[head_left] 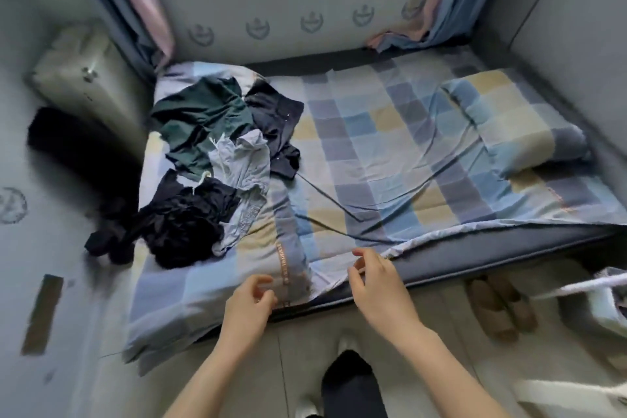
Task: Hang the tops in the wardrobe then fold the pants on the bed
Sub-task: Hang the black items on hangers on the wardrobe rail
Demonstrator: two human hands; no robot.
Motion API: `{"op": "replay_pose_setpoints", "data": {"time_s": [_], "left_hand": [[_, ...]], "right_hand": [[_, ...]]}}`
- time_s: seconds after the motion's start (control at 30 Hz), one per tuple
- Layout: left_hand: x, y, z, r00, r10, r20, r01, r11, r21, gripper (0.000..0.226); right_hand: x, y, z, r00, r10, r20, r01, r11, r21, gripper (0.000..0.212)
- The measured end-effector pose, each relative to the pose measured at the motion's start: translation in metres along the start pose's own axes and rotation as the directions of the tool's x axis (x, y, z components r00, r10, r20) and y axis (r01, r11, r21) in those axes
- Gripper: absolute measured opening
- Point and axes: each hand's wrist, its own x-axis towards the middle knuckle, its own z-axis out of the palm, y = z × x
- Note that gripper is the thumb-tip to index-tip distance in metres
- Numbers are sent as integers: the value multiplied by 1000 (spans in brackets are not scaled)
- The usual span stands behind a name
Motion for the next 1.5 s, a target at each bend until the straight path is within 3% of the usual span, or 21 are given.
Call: {"op": "replay_pose_setpoints", "data": {"time_s": [0.3,0.5,0.67,0.87,0.97,1.07,1.17,1.23,1.3,1.37,1.43,1.5], "left_hand": [[125,-42,-46,935,-327,-134,326,945,-30,20],[207,-86,-89,888,-432,-156,443,896,36,23],[287,-138,-135,885,-444,-136,464,860,213,28],[393,-198,-181,897,-424,-127,440,826,353,40],[437,-221,-185,918,-374,-131,396,855,334,55],[470,-241,-179,936,-327,-128,351,877,329,67],[489,-265,-170,946,-304,-116,325,875,358,53],[493,-274,-166,947,-288,-142,320,893,317,27],[488,-275,-164,938,-314,-144,333,933,135,4],[475,-267,-163,933,-353,-74,344,933,-107,10],[458,-248,-163,940,-341,25,334,901,-276,11],[439,-216,-163,953,-288,92,301,869,-392,9]], "right_hand": [[169,-53,71,947,-104,303,134,988,-78,33],[264,-100,145,890,-111,443,189,972,-136,30],[325,-125,230,855,-72,514,183,968,-169,27],[376,-138,359,801,62,596,49,985,-168,23],[395,-136,424,783,118,611,5,981,-195,27],[404,-128,476,769,171,616,-40,975,-221,52],[406,-111,513,756,185,628,-9,962,-273,59],[406,-104,520,777,174,605,14,956,-293,36],[400,-103,515,811,203,548,-121,976,-183,25],[392,-109,495,798,305,521,-415,903,107,26],[382,-117,467,743,432,512,-646,665,375,24],[375,-122,428,703,527,478,-710,469,526,20]]}}
